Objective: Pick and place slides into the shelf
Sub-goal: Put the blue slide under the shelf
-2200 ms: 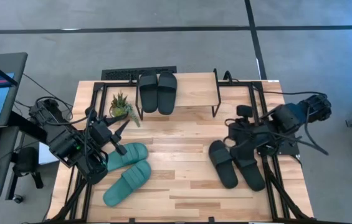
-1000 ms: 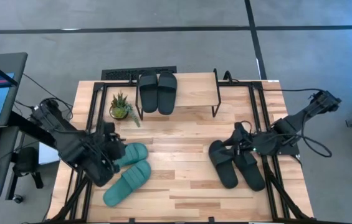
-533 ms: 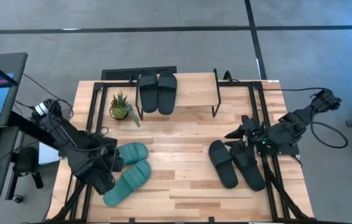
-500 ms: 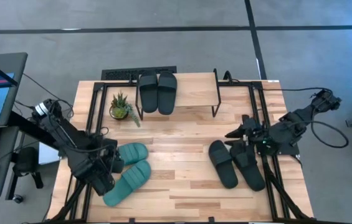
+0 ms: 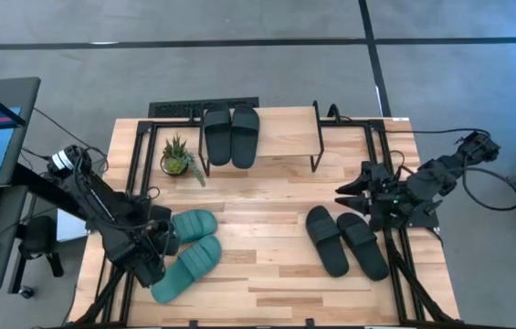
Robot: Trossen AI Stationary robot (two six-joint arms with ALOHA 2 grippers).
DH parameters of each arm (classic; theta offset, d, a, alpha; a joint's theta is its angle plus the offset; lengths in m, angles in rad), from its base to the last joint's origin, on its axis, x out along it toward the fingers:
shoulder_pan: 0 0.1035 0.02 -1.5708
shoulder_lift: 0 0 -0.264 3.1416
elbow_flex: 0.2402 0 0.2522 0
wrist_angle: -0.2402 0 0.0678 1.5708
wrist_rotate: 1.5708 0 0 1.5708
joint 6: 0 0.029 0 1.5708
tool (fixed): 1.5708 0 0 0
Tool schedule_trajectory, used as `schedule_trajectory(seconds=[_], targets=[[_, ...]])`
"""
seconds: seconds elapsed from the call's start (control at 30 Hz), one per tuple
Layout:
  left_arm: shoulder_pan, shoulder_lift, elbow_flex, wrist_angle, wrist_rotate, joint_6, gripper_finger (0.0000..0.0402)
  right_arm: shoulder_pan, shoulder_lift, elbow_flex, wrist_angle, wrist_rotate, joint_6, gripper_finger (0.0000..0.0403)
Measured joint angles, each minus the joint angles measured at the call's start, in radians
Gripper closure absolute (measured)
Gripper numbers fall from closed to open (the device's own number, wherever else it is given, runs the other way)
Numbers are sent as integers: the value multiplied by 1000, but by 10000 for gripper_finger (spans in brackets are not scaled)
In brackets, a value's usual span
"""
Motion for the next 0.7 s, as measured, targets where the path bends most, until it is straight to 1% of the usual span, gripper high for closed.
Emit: schedule_trajectory(seconds=[0.07, 0.33, 0.5, 0.7], targets=[[0, 0, -16, 4, -24, -2, 308, 0, -1, 0, 0, 0, 0, 272], [1, 0, -100, 126, -26, 21, 308, 0, 1, 0, 0, 0, 19, 272], [4, 0, -125, 142, -80, 29, 308, 0, 1, 0, 0, 9, 20, 272], [22, 0, -178, 205, -60, 61, 308, 0, 1, 0, 0, 19, 21, 272]])
